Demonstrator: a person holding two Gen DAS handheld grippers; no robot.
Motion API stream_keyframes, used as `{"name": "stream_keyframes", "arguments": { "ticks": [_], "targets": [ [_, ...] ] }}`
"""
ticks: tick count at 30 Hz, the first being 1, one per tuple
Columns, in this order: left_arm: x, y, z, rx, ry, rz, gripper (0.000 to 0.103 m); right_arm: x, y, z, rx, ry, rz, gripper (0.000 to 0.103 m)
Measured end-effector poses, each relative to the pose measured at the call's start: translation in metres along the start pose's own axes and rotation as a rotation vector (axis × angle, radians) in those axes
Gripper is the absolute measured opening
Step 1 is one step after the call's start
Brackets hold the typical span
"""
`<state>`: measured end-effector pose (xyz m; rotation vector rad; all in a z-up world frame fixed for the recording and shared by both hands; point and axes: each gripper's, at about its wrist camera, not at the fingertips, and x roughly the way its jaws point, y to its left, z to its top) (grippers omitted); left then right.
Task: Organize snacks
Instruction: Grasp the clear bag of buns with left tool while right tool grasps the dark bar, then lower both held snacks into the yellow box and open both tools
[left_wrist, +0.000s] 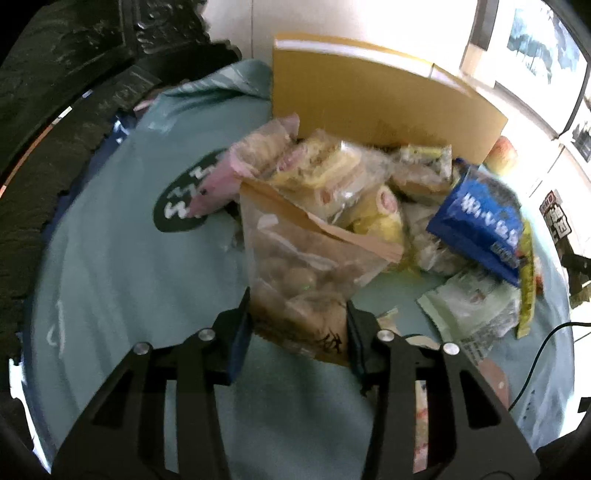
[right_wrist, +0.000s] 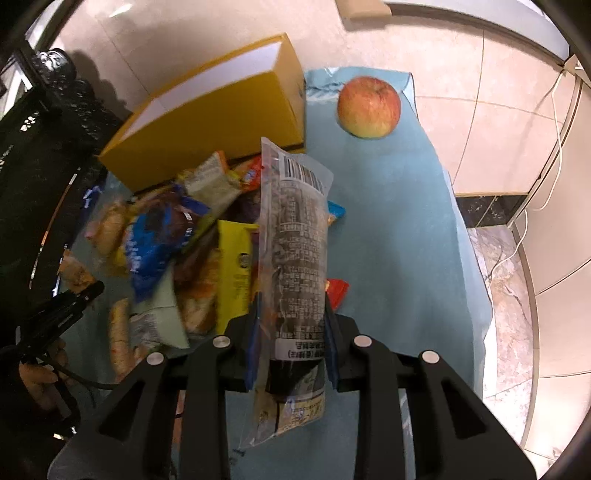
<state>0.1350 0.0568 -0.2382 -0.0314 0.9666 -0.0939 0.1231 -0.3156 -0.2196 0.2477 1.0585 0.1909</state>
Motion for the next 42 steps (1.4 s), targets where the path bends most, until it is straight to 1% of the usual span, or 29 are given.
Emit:
{"name": "stream_keyframes", "arguments": {
  "ticks": [4, 7, 10, 12, 14, 16, 17, 18, 22, 25, 30, 31, 32, 33, 34, 35, 36, 37, 39, 41, 42],
  "targets": [
    [-0.030, -0.005, -0.003, -0.011, -0.045, -0.020, 0.043, -0.023, 0.010, 0.001, -0.010, -0.036, 0.034, 0.029],
    [-0.055, -0.012, 0.004, -0.026, -0.081, -0.047, 0.043, -0.041, 0.018, 0.006, -0.014, -0.077, 0.061, 0.029],
    [-0.070, -0.020, 0.024, -0.013, -0.118, -0.058, 0.043, -0.057, 0.028, 0.024, -0.020, -0.119, 0.100, 0.029],
    [-0.080, -0.029, 0.042, -0.014, -0.147, -0.072, 0.043, -0.066, 0.039, 0.042, -0.054, -0.151, 0.118, 0.029],
    [-0.084, -0.039, 0.068, -0.022, -0.188, -0.085, 0.044, -0.070, 0.047, 0.057, -0.084, -0.175, 0.120, 0.029],
    [-0.081, -0.047, 0.093, -0.033, -0.218, -0.085, 0.044, -0.070, 0.058, 0.082, -0.108, -0.202, 0.129, 0.029],
    [-0.077, -0.052, 0.109, -0.049, -0.234, -0.095, 0.044, -0.069, 0.062, 0.089, -0.117, -0.214, 0.128, 0.029],
    [-0.073, -0.055, 0.120, -0.059, -0.246, -0.103, 0.044, -0.068, 0.068, 0.104, -0.131, -0.235, 0.123, 0.029],
    [-0.053, -0.070, 0.168, -0.074, -0.282, -0.111, 0.044, -0.055, 0.080, 0.148, -0.132, -0.287, 0.107, 0.029],
    [-0.034, -0.075, 0.194, -0.102, -0.281, -0.114, 0.044, -0.038, 0.080, 0.175, -0.108, -0.297, 0.108, 0.029],
    [-0.005, -0.080, 0.238, -0.155, -0.269, -0.124, 0.045, -0.007, 0.092, 0.212, -0.141, -0.305, 0.082, 0.029],
    [0.002, -0.079, 0.243, -0.185, -0.265, -0.131, 0.048, -0.001, 0.095, 0.217, -0.149, -0.308, 0.076, 0.033],
    [0.010, -0.077, 0.246, -0.223, -0.263, -0.135, 0.070, 0.009, 0.097, 0.223, -0.172, -0.302, 0.062, 0.036],
    [0.024, -0.074, 0.248, -0.271, -0.235, -0.125, 0.085, 0.026, 0.102, 0.225, -0.224, -0.258, 0.006, 0.050],
    [0.039, -0.072, 0.248, -0.304, -0.180, -0.085, 0.093, 0.036, 0.105, 0.226, -0.253, -0.230, -0.048, 0.056],
    [0.047, -0.071, 0.247, -0.318, -0.148, -0.071, 0.093, 0.045, 0.109, 0.226, -0.281, -0.204, -0.114, 0.056],
    [0.054, -0.069, 0.244, -0.326, -0.115, -0.082, 0.093, 0.047, 0.108, 0.221, -0.294, -0.198, -0.118, 0.056],
    [0.055, -0.069, 0.241, -0.315, -0.110, -0.081, 0.093, 0.043, 0.104, 0.218, -0.285, -0.208, -0.092, 0.056],
    [0.047, -0.073, 0.233, -0.251, -0.128, -0.058, 0.093, 0.027, 0.090, 0.208, -0.231, -0.238, -0.053, 0.056],
    [0.028, -0.073, 0.220, -0.196, -0.148, -0.060, 0.093, 0.012, 0.077, 0.198, -0.192, -0.237, -0.008, 0.056],
    [0.020, -0.073, 0.213, -0.186, -0.158, -0.061, 0.094, 0.004, 0.072, 0.190, -0.180, -0.236, 0.003, 0.057]
  ]
}}
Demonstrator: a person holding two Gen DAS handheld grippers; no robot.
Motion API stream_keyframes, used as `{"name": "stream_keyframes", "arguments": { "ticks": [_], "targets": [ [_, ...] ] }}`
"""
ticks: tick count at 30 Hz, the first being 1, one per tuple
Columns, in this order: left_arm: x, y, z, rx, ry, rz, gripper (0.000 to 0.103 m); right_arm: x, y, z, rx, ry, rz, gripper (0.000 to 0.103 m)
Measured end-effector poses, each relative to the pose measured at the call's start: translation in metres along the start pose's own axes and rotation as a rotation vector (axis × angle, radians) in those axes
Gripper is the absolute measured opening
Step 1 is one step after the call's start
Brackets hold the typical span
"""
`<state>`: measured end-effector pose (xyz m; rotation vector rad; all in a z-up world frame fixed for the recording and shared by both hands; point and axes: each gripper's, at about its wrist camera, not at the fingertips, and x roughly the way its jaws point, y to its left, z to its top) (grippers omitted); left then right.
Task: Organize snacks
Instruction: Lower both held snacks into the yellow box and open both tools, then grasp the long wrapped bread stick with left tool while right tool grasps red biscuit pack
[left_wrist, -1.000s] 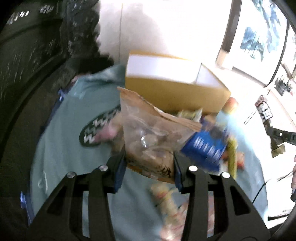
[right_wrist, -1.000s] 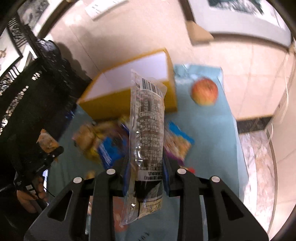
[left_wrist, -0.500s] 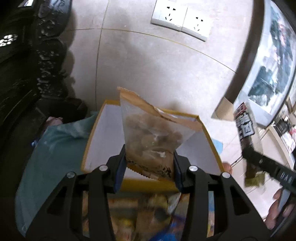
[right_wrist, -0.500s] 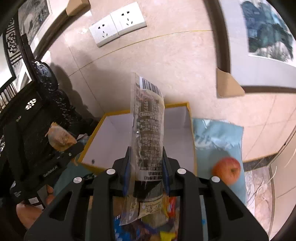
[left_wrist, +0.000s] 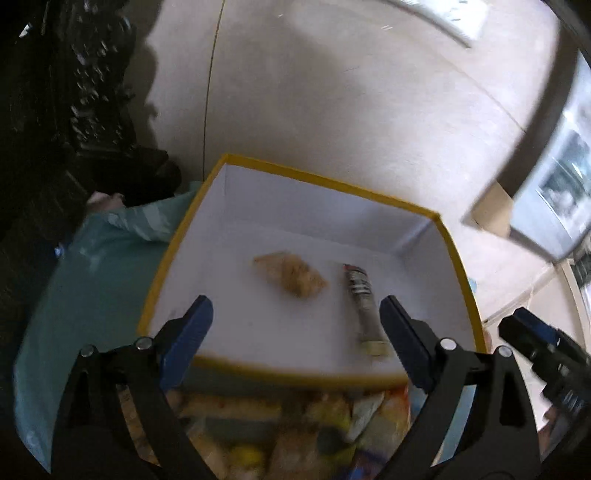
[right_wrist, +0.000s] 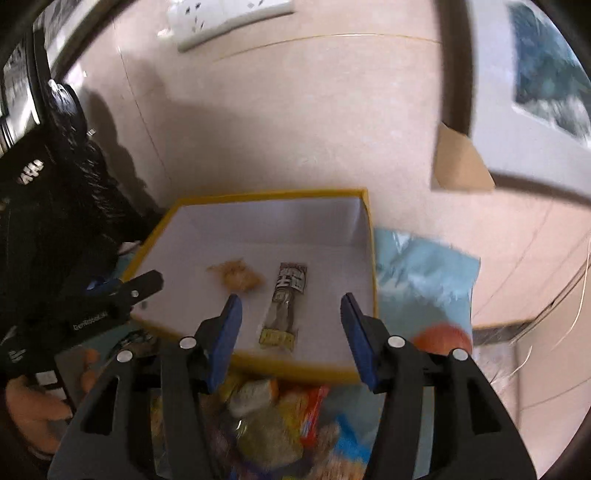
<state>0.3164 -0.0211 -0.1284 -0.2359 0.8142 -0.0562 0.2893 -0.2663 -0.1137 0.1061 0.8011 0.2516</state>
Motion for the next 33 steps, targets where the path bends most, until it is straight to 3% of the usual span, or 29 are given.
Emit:
{"name": "stream_keyframes", "arguments": {
  "ticks": [3, 6, 12, 15, 23, 32, 33],
  "targets": [
    [-0.036, 0.011, -0.031, 0.023, -0.010, 0.011, 0.096, -0.037, -0.013, -0.039, 0.027, -0.011, -0.033, 0.064],
    [-0.064, 0.024, -0.080, 0.053, 0.005, 0.032, 0.096, -0.058, -0.024, -0.081, 0.055, 0.018, -0.067, 0.064],
    [-0.082, 0.044, -0.181, 0.185, 0.162, 0.092, 0.097, -0.060, -0.038, -0.178, 0.123, 0.193, -0.158, 0.064],
    [-0.089, 0.061, -0.213, 0.170, 0.228, 0.076, 0.097, -0.055, -0.027, -0.206, 0.043, 0.230, -0.154, 0.064],
    [-0.104, 0.070, -0.245, 0.182, 0.261, 0.063, 0.097, -0.038, -0.012, -0.216, -0.142, 0.271, -0.101, 0.064],
    [-0.061, 0.042, -0.282, 0.280, 0.348, 0.094, 0.100, 0.002, -0.012, -0.214, -0.289, 0.319, -0.072, 0.064],
    [-0.061, 0.039, -0.285, 0.307, 0.310, 0.097, 0.100, 0.007, -0.011, -0.213, -0.294, 0.332, -0.061, 0.064]
  ]
}}
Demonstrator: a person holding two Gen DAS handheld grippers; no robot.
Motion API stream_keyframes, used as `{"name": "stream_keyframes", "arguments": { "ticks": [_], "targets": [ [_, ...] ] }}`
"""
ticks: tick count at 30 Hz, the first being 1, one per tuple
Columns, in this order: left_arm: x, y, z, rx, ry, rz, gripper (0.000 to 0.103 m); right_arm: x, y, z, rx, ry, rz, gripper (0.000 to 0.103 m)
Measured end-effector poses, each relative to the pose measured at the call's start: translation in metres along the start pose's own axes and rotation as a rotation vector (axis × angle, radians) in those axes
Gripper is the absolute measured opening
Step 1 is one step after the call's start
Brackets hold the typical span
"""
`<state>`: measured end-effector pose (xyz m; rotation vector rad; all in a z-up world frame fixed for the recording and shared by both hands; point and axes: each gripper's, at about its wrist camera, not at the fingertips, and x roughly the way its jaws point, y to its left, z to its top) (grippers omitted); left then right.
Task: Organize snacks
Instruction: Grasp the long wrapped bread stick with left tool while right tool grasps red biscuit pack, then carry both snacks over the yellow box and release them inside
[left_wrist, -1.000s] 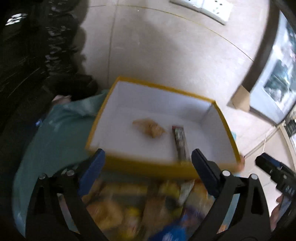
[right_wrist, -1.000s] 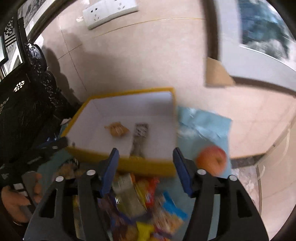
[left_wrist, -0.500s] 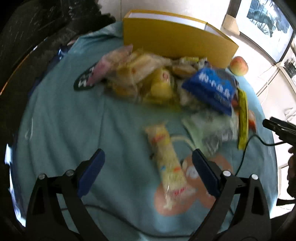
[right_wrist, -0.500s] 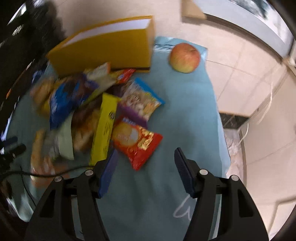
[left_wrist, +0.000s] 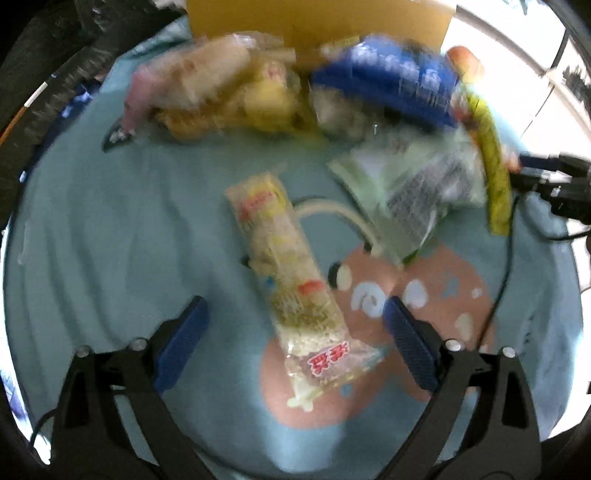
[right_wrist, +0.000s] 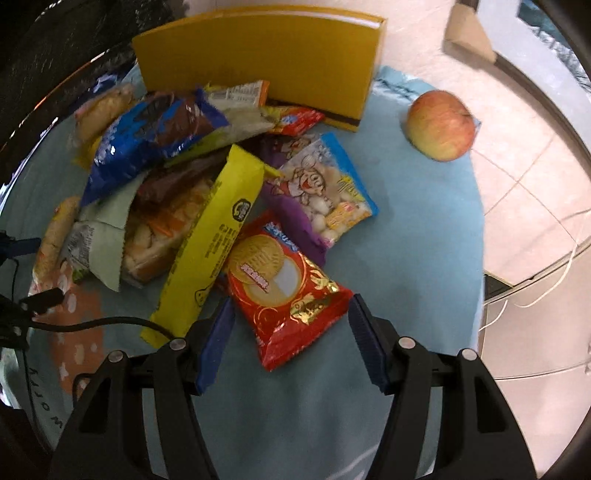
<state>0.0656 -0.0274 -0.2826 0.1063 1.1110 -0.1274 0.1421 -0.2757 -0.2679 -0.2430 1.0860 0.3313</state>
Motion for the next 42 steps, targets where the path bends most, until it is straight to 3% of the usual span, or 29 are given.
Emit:
{"name": "stream_keyframes", "arguments": {
  "ticks": [3, 6, 8, 9, 10, 12, 13, 14, 17, 19, 21, 22, 23, 28, 30, 32, 33, 37, 42],
  "targets": [
    [0.000, 0.002, -0.002, 0.006, -0.017, -0.016, 0.101, 0.009, 0.004, 0.005, -0.050, 0.017, -0.002, 0.066],
    [-0.003, 0.004, -0.005, 0.011, -0.027, -0.017, 0.099, 0.014, 0.009, 0.009, -0.103, -0.021, 0.009, 0.069],
    [-0.006, 0.007, -0.007, 0.004, -0.045, -0.012, 0.080, 0.015, 0.005, 0.012, -0.080, 0.013, 0.046, 0.063],
    [-0.009, 0.010, -0.008, 0.004, -0.057, -0.013, 0.073, 0.016, 0.002, 0.016, -0.068, 0.030, 0.066, 0.049],
    [-0.011, 0.012, -0.009, 0.006, -0.062, -0.017, 0.059, 0.013, 0.004, 0.018, -0.083, 0.049, 0.081, 0.034],
    [-0.014, 0.018, -0.008, -0.002, -0.060, -0.022, 0.043, 0.010, 0.006, 0.017, -0.076, 0.091, 0.111, 0.022],
    [-0.016, 0.022, -0.008, -0.011, -0.059, -0.020, 0.033, 0.008, 0.007, 0.015, -0.063, 0.107, 0.138, 0.020],
    [-0.016, 0.025, -0.006, -0.022, -0.058, -0.022, 0.030, 0.006, 0.009, 0.011, -0.045, 0.127, 0.171, 0.020],
    [-0.016, 0.023, -0.008, -0.017, -0.059, -0.016, 0.030, -0.001, 0.019, -0.004, -0.025, 0.224, 0.293, 0.025],
    [-0.017, 0.018, -0.009, -0.005, -0.069, -0.001, 0.032, -0.011, 0.026, -0.007, -0.065, 0.212, 0.261, 0.040],
    [-0.015, 0.020, -0.009, -0.019, -0.071, -0.011, 0.049, -0.024, 0.032, -0.004, -0.155, 0.118, 0.101, 0.058],
    [-0.014, 0.018, -0.008, -0.020, -0.069, -0.005, 0.070, -0.028, 0.034, -0.002, -0.176, 0.086, 0.075, 0.058],
    [-0.013, 0.017, -0.009, -0.020, -0.069, 0.008, 0.082, -0.029, 0.036, 0.002, -0.185, 0.068, 0.066, 0.058],
    [-0.005, 0.022, -0.009, -0.047, -0.075, 0.015, 0.092, 0.002, 0.058, 0.015, -0.296, 0.081, 0.009, 0.063],
    [-0.005, 0.023, -0.008, -0.028, -0.083, 0.003, 0.087, 0.008, 0.058, 0.016, -0.285, 0.061, 0.041, 0.063],
    [-0.010, 0.018, -0.009, 0.019, -0.102, -0.023, 0.045, 0.011, 0.045, 0.021, -0.193, 0.101, 0.122, 0.047],
    [-0.013, 0.016, -0.009, 0.041, -0.102, -0.032, 0.031, 0.010, 0.042, 0.021, -0.176, 0.115, 0.133, 0.046],
    [-0.017, 0.027, -0.009, 0.001, -0.084, -0.085, 0.029, 0.003, 0.031, 0.010, -0.125, 0.136, 0.160, 0.045],
    [-0.025, 0.035, -0.012, -0.015, -0.105, -0.104, 0.029, -0.016, 0.004, -0.008, 0.041, 0.114, 0.186, 0.045]
  ]
}}
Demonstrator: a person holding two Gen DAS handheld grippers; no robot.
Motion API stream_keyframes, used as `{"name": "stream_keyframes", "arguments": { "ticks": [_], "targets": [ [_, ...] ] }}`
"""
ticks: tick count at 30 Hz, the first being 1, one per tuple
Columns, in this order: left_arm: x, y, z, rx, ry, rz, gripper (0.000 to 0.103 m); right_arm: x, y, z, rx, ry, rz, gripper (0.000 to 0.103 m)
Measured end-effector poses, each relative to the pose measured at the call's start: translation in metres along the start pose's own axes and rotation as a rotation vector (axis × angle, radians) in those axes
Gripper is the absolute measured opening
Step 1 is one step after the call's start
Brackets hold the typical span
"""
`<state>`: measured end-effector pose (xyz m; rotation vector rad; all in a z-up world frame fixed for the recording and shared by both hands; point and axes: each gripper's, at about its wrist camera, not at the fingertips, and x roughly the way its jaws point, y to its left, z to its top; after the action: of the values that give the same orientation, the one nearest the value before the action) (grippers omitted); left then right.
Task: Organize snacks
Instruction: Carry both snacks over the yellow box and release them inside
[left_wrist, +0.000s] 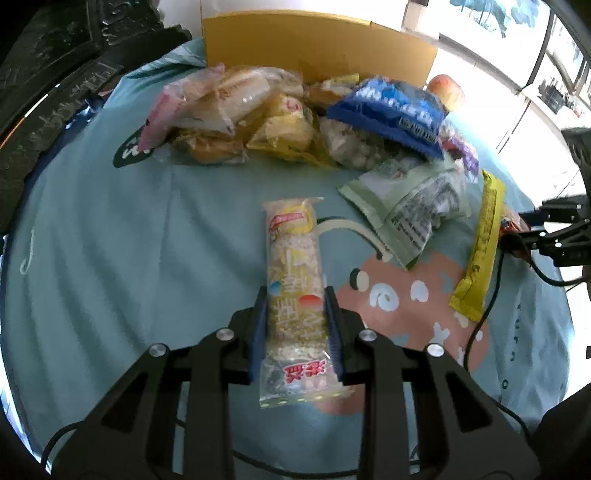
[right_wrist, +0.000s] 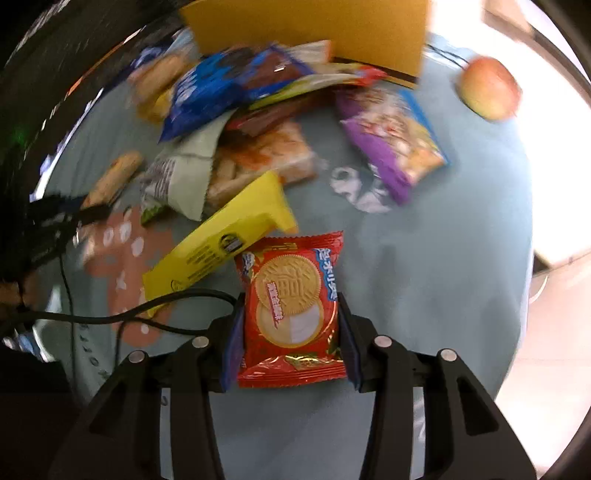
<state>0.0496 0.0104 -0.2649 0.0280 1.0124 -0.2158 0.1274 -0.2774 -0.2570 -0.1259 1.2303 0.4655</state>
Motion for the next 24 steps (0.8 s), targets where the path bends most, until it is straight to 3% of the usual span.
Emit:
{"name": "stream_keyframes", "arguments": {
  "ticks": [10, 24],
  "targets": [
    [-0.060, -0.005, 0.038, -0.007, -0.168, -0.023, 0.029, -0.074, 0.006, -0.026, 0.137, -0.200, -0.047, 0.045],
    [-0.151, -0.008, 0.109, -0.031, -0.345, -0.025, 0.029, -0.205, 0.056, 0.011, 0.123, -0.561, -0.027, 0.045]
  ]
}}
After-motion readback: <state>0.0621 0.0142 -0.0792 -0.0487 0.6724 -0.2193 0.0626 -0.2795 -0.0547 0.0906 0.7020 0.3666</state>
